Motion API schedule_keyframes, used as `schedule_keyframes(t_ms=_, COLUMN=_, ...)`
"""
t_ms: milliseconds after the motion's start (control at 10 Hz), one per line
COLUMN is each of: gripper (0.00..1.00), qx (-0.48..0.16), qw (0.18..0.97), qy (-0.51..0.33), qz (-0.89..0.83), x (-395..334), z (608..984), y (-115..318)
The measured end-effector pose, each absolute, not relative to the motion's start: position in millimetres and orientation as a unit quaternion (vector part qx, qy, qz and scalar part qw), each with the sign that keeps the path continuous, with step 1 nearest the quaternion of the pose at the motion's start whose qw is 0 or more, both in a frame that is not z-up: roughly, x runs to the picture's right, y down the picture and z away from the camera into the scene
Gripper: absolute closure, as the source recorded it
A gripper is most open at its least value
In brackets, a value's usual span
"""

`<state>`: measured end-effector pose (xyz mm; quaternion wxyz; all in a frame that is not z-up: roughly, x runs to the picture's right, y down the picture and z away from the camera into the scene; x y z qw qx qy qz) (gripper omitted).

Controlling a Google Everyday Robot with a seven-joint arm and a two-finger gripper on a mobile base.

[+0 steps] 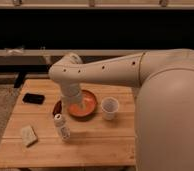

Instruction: Knock the bottle over

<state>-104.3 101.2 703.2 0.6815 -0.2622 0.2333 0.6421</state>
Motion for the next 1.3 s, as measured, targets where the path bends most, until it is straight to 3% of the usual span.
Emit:
schedule_keyframes(t_ms=600, gripper=0.35, qx=-0.239, qw=0.680, qy=0.278, qz=0.636, x=-77.2, z=699.3, y=115.8)
schedule_keyframes(t_ms=1300, gripper=0.35, qx=-0.309, qw=0.681, qy=0.272, qz=0.606, x=-113.7, z=669.2, y=152.1)
